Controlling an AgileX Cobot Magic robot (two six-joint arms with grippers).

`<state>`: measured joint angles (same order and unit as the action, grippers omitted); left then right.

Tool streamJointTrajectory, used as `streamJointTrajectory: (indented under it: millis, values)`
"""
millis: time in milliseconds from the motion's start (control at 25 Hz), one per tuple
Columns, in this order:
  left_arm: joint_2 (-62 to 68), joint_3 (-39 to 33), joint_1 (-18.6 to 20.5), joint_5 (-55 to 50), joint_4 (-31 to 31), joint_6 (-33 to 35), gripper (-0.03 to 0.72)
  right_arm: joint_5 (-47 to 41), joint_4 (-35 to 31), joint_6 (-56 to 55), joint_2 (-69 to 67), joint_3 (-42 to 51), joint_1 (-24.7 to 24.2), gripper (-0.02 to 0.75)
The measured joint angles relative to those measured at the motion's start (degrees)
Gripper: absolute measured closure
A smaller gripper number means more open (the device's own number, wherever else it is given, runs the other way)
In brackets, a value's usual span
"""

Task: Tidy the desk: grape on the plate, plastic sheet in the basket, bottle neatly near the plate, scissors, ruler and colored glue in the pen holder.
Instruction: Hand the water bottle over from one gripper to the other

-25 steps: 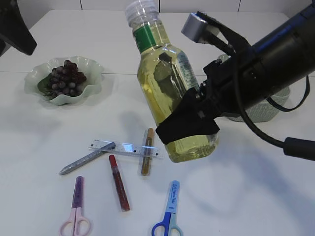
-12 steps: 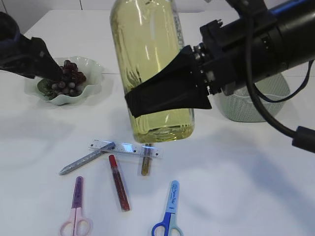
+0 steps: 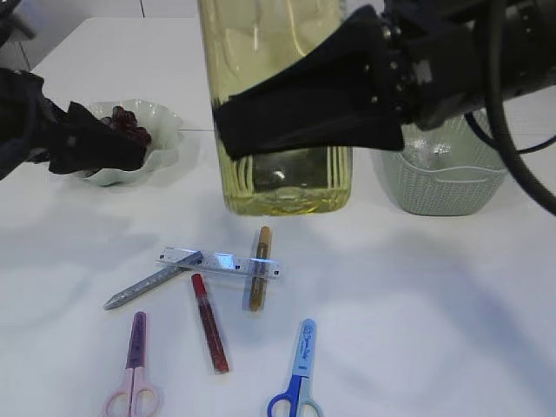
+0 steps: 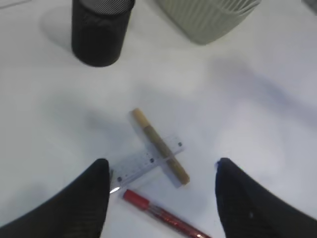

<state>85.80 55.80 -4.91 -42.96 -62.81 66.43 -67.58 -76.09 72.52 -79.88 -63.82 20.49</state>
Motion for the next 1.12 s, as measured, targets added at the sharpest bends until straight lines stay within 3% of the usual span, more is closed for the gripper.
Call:
streamJointTrajectory:
  millis: [120,320,1120]
  values:
    - [1.07,-1.54,5.55,-10.65,-11.53,12.59,0.197,-0.24,-0.89,0.04,1.13,-0.08,0.00,0.223]
    - [2.32,-1.67,9.74,-22.63,-18.93,18.54,0.197,-0.34,-0.98,0.27,1.49,-0.08,0.00,0.223]
    - [-0.19,-1.67,8.90,-24.13,-23.24,19.47,0.201,0.05,-1.00,4.35,-3.46,-0.08,-1.28,0.223]
